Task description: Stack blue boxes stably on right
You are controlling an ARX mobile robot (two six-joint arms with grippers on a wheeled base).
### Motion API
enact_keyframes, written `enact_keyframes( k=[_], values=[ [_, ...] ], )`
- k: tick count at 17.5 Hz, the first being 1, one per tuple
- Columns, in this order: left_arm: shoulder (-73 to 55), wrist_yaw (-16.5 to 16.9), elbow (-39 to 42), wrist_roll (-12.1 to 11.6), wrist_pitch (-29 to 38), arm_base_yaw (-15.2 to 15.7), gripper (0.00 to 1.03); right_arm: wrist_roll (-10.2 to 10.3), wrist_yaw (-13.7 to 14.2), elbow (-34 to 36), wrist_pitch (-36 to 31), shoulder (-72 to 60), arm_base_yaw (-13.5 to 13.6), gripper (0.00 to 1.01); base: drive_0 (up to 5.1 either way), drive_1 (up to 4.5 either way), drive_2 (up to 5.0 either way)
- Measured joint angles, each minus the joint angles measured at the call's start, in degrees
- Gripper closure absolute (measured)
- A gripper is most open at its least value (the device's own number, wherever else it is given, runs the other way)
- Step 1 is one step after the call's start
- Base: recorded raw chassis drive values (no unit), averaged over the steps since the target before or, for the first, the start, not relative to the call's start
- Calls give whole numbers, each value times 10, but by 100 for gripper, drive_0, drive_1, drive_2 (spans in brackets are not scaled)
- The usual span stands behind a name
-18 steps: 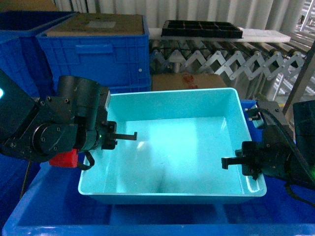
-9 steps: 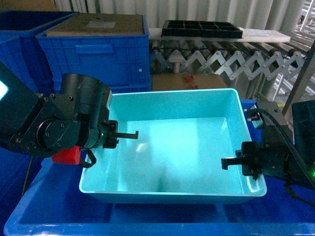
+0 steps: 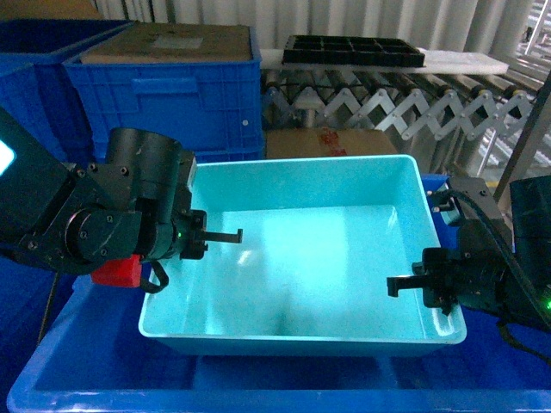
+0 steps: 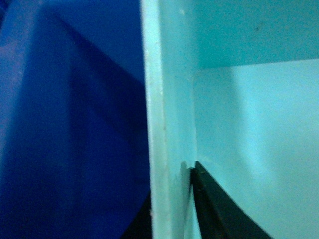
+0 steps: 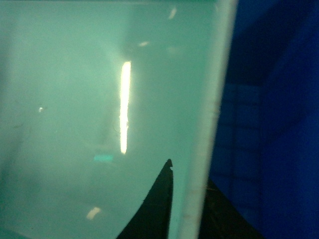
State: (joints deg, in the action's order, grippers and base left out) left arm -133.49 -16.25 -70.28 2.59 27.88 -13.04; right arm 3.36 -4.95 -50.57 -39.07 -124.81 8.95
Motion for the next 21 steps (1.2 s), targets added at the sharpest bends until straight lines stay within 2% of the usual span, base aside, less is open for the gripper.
enact_keyframes(
  k=[2,3,4,6,9,12,17,21],
  values=[
    [-5,-25,-3,-77,0,0,75,-32,-23,1,0,0,0,72,0,0,0],
    [-5,-38,-3,-102,-2,1,66,-37,-22,3,4,0,-5,63,0,0,0],
    [-5,-35,-4,-117,1,5,57,-45,-34,4,1,0,-6,54,0,0,0],
    [-5,-37,-7,-137,3,4,39,-52,-39,4,2,0,0,35,0,0,0],
    [-5,-50,-12,-163,7,7,5,-58,-30,5,4,0,0,2,0,0,0],
    [-5,-54,-12,-166,5,12,5,-60,-14,6,1,0,-11,3,0,0,0],
    [-5,-52,-12,-166,14,12,5,-62,-17,19,-29,13,-11,3,0,0,0],
    [35,-13,-21,-176,6,12,5,-40,-13,2,-33,71,-22,3,0,0,0]
  ],
)
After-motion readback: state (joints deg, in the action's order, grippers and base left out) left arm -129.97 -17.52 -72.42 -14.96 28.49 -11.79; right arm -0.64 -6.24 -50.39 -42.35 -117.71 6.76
